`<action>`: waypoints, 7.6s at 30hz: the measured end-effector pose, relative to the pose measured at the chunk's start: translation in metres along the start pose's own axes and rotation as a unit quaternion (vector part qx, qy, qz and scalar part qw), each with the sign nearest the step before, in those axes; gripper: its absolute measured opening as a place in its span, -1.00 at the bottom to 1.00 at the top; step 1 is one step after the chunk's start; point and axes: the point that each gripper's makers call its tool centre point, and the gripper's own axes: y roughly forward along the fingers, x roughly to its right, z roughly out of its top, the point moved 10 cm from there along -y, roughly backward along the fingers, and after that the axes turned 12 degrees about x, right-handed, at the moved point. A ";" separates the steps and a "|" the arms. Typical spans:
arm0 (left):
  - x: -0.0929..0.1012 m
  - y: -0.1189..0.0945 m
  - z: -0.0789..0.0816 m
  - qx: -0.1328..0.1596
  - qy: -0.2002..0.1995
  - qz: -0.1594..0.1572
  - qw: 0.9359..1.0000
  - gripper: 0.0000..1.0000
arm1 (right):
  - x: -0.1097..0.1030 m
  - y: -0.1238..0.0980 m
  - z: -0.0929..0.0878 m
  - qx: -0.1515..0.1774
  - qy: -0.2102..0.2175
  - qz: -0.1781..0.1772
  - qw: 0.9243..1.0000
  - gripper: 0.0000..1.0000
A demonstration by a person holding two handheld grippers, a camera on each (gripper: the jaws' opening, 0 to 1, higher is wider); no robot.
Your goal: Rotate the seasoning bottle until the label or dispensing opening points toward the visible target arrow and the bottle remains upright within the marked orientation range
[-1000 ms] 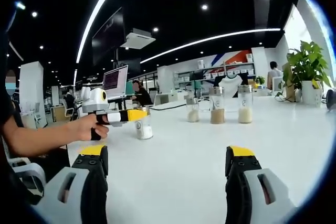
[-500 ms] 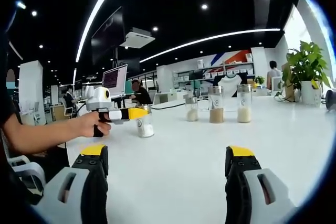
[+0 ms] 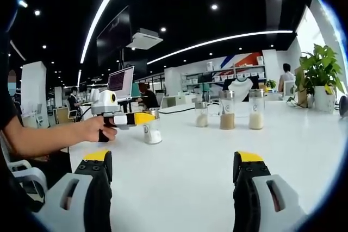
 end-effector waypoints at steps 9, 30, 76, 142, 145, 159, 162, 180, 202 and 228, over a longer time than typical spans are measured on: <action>0.004 -0.006 0.008 -0.001 0.006 0.020 1.000 0.02 | -0.003 0.008 0.004 -0.004 -0.016 0.011 1.000 0.89; 0.055 -0.050 0.012 -0.044 0.056 0.062 0.996 0.99 | 0.016 0.035 0.003 -0.007 0.011 0.020 1.000 0.99; 0.070 -0.082 0.010 -0.030 0.059 0.101 0.993 0.97 | 0.068 0.177 0.003 0.026 -0.008 -0.027 0.999 0.42; 0.073 -0.096 0.012 -0.011 0.032 0.092 0.995 0.96 | 0.098 0.277 -0.024 -0.049 -0.044 -0.019 0.998 -0.39; 0.071 -0.093 0.009 -0.011 0.036 0.093 0.995 0.96 | 0.100 0.267 -0.012 -0.027 -0.023 -0.006 0.999 -0.39; 0.082 -0.078 0.004 -0.002 0.060 0.090 0.994 0.80 | 0.071 0.187 0.016 0.013 0.029 0.089 0.996 -0.39; 0.084 -0.078 0.005 0.007 0.070 0.095 0.993 0.72 | 0.066 0.173 0.020 0.017 0.027 0.102 0.994 -0.39; 0.092 -0.035 -0.006 -0.057 0.115 0.013 0.992 0.37 | 0.037 0.115 0.022 0.003 0.018 0.218 0.976 -0.39; 0.109 0.010 -0.025 -0.067 0.064 -0.139 0.986 -0.24 | 0.004 0.062 0.007 -0.001 0.036 0.247 0.968 -0.39; 0.134 0.002 -0.022 -0.069 0.116 -0.018 0.991 -0.31 | -0.026 0.060 0.011 0.024 -0.008 0.097 0.995 -0.36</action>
